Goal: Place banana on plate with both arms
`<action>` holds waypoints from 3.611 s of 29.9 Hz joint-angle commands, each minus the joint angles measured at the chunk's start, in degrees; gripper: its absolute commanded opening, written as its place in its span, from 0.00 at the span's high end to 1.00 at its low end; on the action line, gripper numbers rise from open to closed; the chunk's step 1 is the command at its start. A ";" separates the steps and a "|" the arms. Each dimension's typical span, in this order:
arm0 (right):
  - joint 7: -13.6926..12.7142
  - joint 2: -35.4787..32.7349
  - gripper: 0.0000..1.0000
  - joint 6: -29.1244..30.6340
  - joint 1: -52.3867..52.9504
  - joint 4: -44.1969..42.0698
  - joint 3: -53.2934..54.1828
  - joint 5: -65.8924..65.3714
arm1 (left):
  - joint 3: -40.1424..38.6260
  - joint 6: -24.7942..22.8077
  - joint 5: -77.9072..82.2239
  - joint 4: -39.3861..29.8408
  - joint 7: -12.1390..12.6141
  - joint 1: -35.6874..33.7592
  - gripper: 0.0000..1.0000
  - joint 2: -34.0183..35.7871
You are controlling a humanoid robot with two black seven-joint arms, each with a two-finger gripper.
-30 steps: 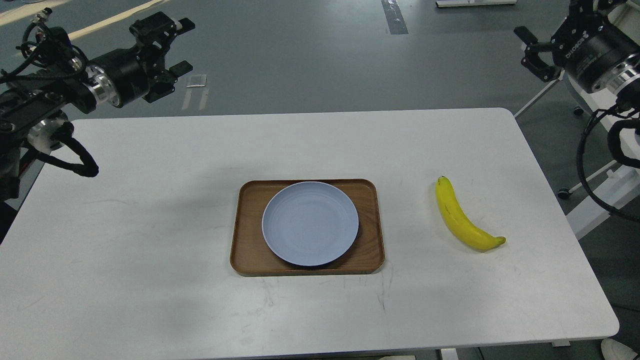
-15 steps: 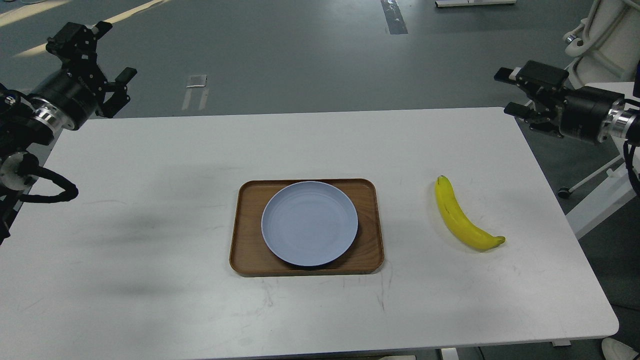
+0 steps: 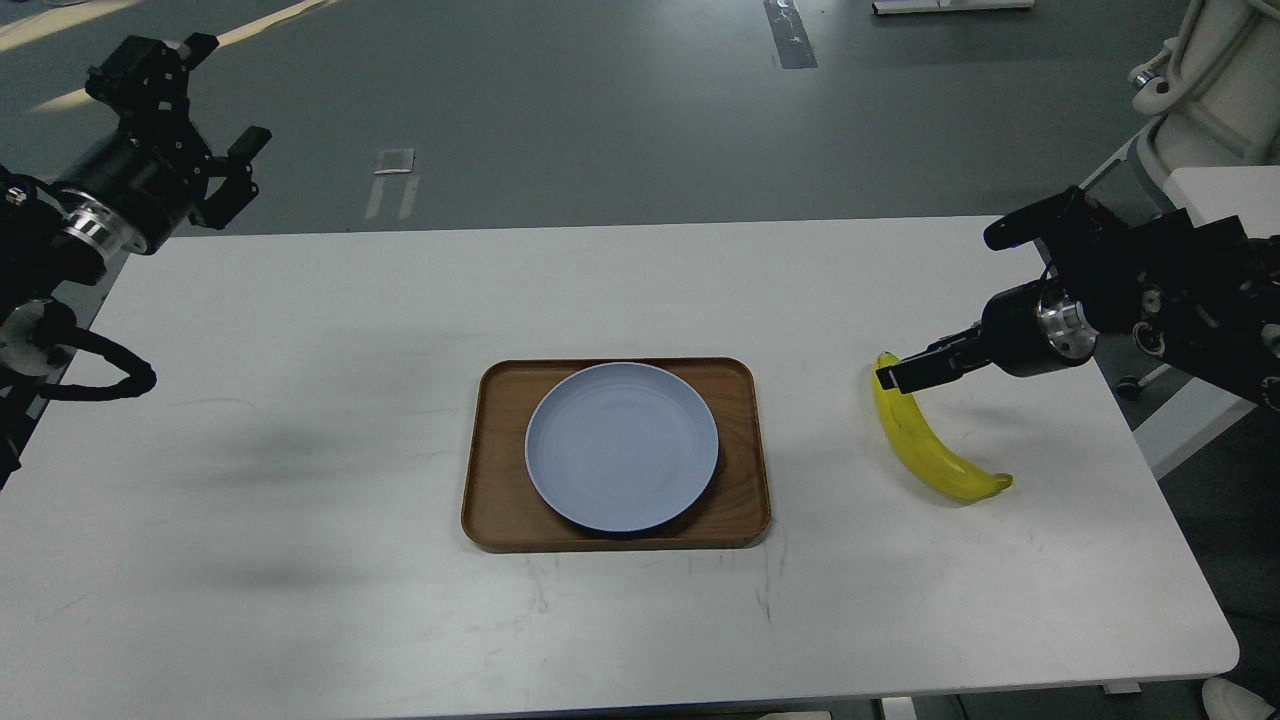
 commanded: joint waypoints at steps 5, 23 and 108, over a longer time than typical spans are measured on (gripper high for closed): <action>-0.02 4.90 0.00 0.01 -0.04 -2.71 -6.02 -1.51 | 0.20 0.00 0.02 -0.09 0.01 -0.26 0.02 -0.28; 0.06 6.22 0.22 0.01 -1.80 -3.42 -8.05 -1.51 | 0.11 0.00 0.02 0.00 0.01 -0.17 0.02 0.16; 3.32 8.95 0.01 0.01 2.34 -10.10 13.82 49.28 | -0.33 0.00 -0.07 -1.15 0.01 -0.26 0.02 2.79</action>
